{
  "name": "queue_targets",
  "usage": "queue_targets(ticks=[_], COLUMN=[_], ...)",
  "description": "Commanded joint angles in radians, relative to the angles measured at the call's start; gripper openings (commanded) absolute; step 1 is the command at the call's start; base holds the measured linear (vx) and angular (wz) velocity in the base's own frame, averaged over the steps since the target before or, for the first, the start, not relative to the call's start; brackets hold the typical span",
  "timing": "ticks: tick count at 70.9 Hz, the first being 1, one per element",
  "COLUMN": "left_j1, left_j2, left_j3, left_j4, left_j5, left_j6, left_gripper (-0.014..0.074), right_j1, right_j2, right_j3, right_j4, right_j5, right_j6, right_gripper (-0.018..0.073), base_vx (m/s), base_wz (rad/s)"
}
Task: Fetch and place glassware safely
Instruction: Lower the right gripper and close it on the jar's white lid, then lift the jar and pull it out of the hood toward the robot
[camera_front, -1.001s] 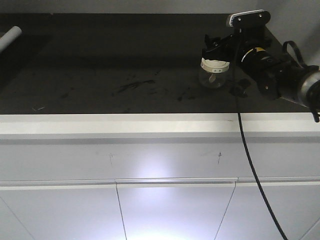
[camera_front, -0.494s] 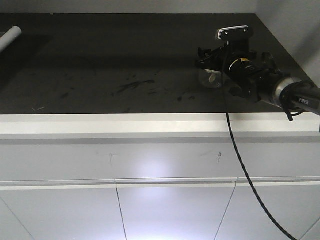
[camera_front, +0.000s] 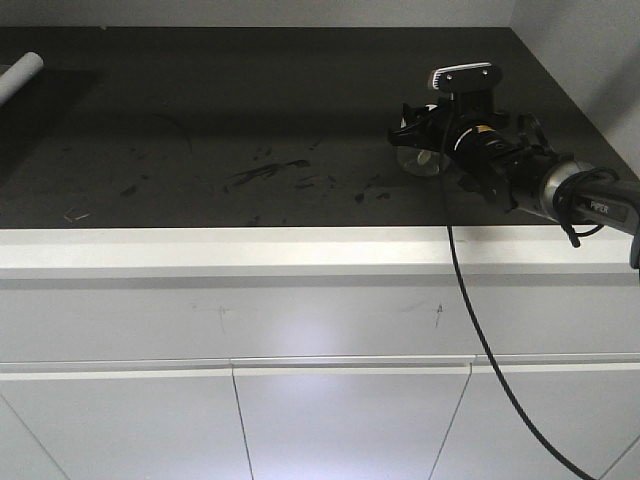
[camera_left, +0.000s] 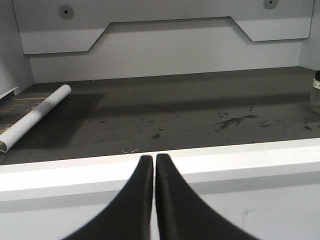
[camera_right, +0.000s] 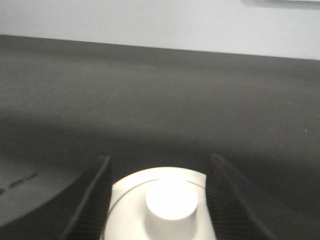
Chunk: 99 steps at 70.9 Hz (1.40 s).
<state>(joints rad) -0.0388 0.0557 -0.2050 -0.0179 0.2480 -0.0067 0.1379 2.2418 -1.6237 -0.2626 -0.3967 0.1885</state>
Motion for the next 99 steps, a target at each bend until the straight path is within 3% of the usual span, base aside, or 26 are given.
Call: queue_targets(ticks=[1, 22, 53, 76, 99], left_j1=[-0.007, -0.007, -0.007, -0.007, -0.007], left_j2=[0.010, 0.010, 0.010, 0.010, 0.010], left_j3=[-0.025, -0.025, -0.025, -0.025, -0.025], left_j4=[-0.010, -0.010, -0.010, -0.010, -0.010], left_j5=[-0.068, -0.068, -0.068, -0.068, -0.068], left_j6=[-0.004, -0.004, -0.004, -0.004, -0.004], left_gripper=[-0.0007, -0.0007, -0.0007, -0.0007, -0.0007], right_j1=[-0.004, -0.004, -0.003, -0.003, -0.003], right_j2=[-0.058, -0.058, -0.182, -0.440, -0.790], right_j3=[-0.033, -0.033, 0.012, 0.299, 0.688], right_j4=[0.004, 0.003, -0.008, -0.028, -0.033], right_j5=[-0.072, -0.073, -0.055, -0.088, -0.101], right_j6=[-0.004, -0.004, 0.037, 0.037, 0.038], right_gripper=[0.0309, -0.0013, -0.0005, -0.0003, -0.0003], base_vx=[0.00, 0.00, 0.00, 0.00, 0.00], base_wz=[0.00, 0.00, 0.00, 0.00, 0.00])
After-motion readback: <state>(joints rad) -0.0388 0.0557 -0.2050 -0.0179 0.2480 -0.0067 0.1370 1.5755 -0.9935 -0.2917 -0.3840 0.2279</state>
